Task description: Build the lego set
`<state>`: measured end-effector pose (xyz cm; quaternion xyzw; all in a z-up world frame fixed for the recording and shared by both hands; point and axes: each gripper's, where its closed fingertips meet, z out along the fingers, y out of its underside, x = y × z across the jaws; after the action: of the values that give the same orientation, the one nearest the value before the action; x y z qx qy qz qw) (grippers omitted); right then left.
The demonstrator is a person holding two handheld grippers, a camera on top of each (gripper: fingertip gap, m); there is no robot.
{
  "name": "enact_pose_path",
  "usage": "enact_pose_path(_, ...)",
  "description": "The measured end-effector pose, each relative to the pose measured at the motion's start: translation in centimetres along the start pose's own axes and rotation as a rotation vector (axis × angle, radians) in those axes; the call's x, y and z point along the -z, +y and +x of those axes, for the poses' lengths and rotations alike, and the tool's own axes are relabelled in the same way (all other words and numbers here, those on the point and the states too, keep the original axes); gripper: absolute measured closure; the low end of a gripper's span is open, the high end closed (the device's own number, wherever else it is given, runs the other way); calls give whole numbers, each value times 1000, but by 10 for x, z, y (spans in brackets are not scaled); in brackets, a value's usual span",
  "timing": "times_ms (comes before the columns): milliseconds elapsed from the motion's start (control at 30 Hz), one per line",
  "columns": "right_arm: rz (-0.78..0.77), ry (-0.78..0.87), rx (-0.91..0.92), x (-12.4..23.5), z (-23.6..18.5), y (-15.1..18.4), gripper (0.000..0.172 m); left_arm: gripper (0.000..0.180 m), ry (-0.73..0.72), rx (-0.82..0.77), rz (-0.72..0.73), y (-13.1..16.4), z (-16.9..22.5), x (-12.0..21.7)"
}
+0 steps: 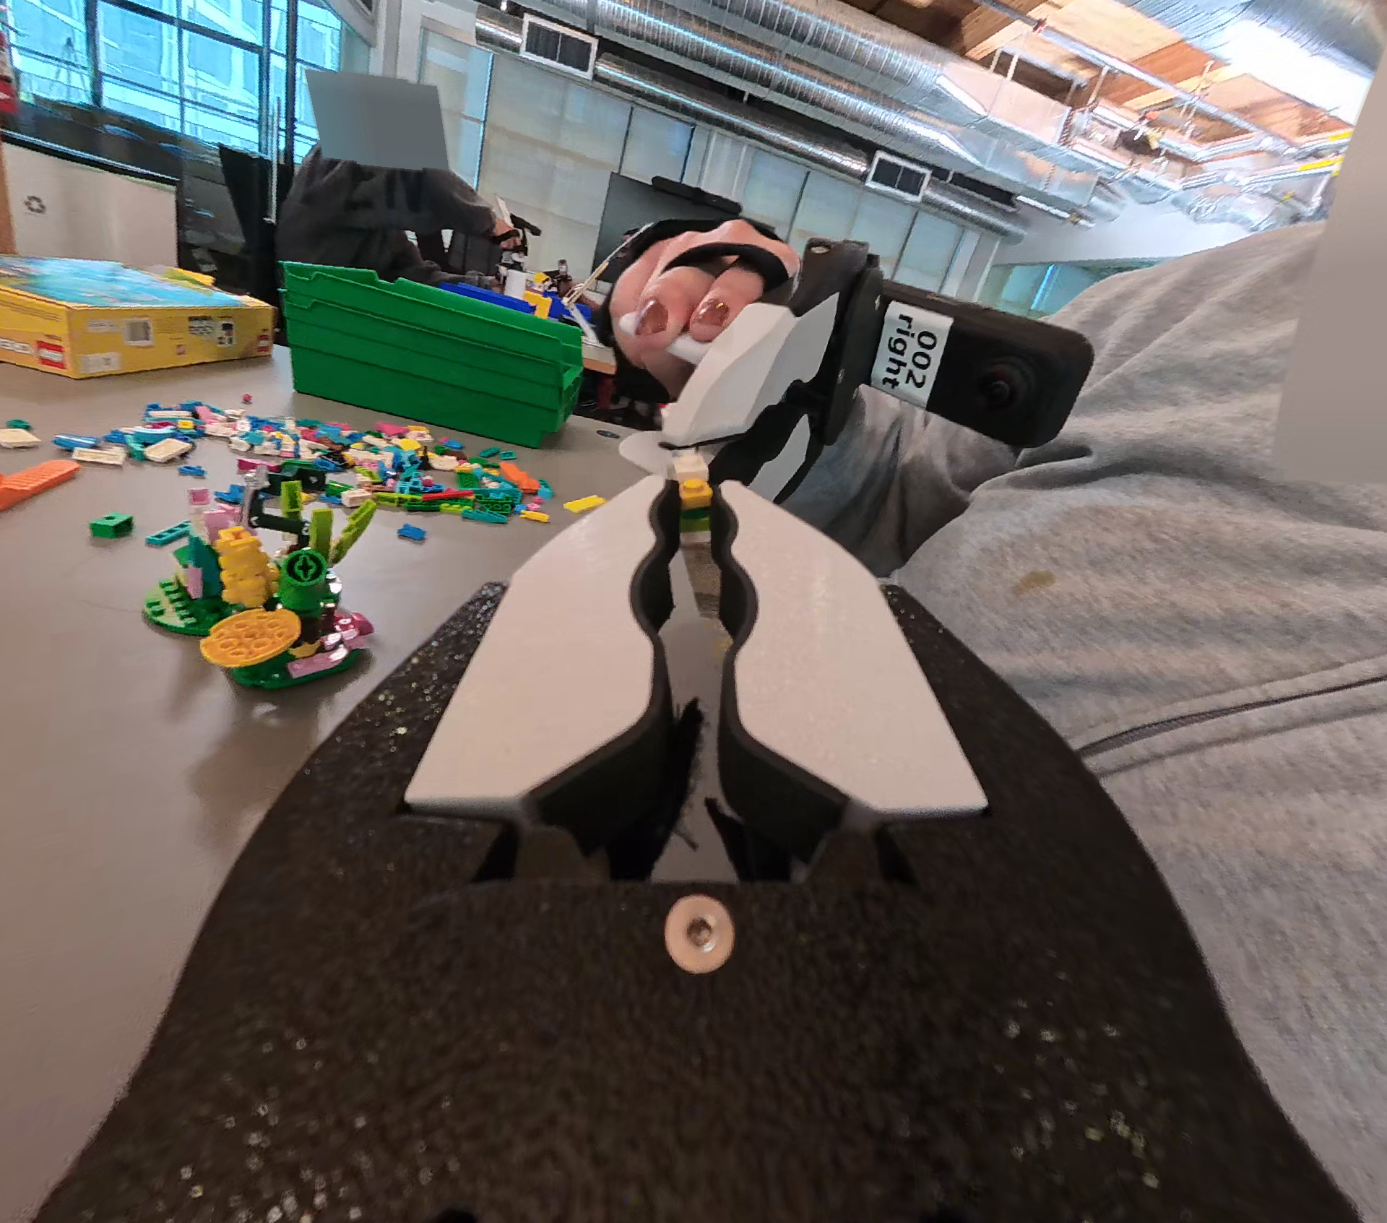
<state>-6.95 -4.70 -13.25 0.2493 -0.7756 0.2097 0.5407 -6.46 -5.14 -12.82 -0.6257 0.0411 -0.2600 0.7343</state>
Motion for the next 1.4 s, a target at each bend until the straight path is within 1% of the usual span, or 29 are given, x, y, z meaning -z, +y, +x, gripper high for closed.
enact_pose_path(67, 5, 3, -15, 0, 0, -1, 154, 173, 5, 18, 15, -1, 0, 0)
enact_pose_path(133, -1, 17, -38, 0, 3, 1, 154, 172, -14, 1, 46, -5, -1, 0)
enact_pose_path(167, -9, 26, -47, 0, 5, 2, 154, 165, -33, -8, 53, -6, -3, -1)
enact_pose_path(200, -15, 41, -57, 1, 8, 4, 154, 154, -48, -9, 42, -5, -5, -1)
enact_pose_path(233, -16, 48, -74, 1, 10, 6, 154, 150, -62, -8, 23, -3, -7, -1)
enact_pose_path(267, -13, 50, -95, 2, 12, 7, 154, 149, -76, -9, 16, -2, -9, 0)
enact_pose_path(367, 0, 55, -119, 3, 14, 7, 154, 153, -71, -1, 32, -4, -9, 0)
enact_pose_path(500, -3, 52, -98, 1, 11, 7, 154, 149, -65, 1, 3, 2, -8, -5)
enact_pose_path(567, -3, 52, -89, 0, 10, 6, 154, 151, -60, -3, -1, 3, -7, -7)
enact_pose_path(600, -4, 53, -85, -1, 9, 6, 154, 156, -60, -7, -5, 4, -7, -9)
enact_pose_path(633, -6, 53, -82, -2, 8, 6, 154, 166, -66, -18, -7, 4, -8, -9)
enact_pose_path(667, -9, 55, -77, -3, 7, 7, 154, 172, -74, -42, -5, 5, -8, -9)
enact_pose_path(733, -15, 66, -76, -4, 5, 8, 154, 172, -100, -98, -17, 7, -11, -9)
enact_pose_path(800, -3, 92, -112, -5, 5, 7, 154, 173, -115, -108, -10, 6, -14, -7)
enact_pose_path(833, 3, 115, -135, -5, 7, 8, 151, 173, -135, -111, 5, 4, -17, -6)
enact_pose_path(867, 8, 147, -161, -5, 9, 10, 144, 173, -156, -114, 21, 3, -21, -5)
enact_pose_path(933, 25, 256, -230, -2, 16, 18, 134, 173, -217, -118, 66, 0, -31, -1)
enact_pose_path(967, 38, 321, -279, 0, 19, 23, 133, 173, -245, -120, 99, -2, -36, 0)
enact_pose_path(1033, 55, 448, -413, 5, 20, 40, 133, 173, -292, -118, 162, -5, -44, 1)
enact_pose_path(1067, 49, 512, -507, 6, 18, 53, 133, 173, -314, -118, 183, -6, -48, 0)
enact_pose_path(1133, 19, 646, -690, 11, 12, 83, 137, 173, -354, -141, 192, -3, -52, -2)
enact_pose_path(1200, -46, 759, -790, 14, 2, 108, 144, 172, -400, -181, 187, -1, -57, -2)
enact_pose_path(1267, -136, 794, -781, 10, -9, 123, 150, 173, -419, -191, 185, -1, -59, 0)
enact_pose_path(1333, -214, 792, -713, 5, -14, 129, 157, 173, -432, -166, 197, -1, -64, 5)
enact_pose_path(1400, -234, 784, -690, 0, -17, 130, 161, 173, -445, -137, 199, 0, -69, 9)
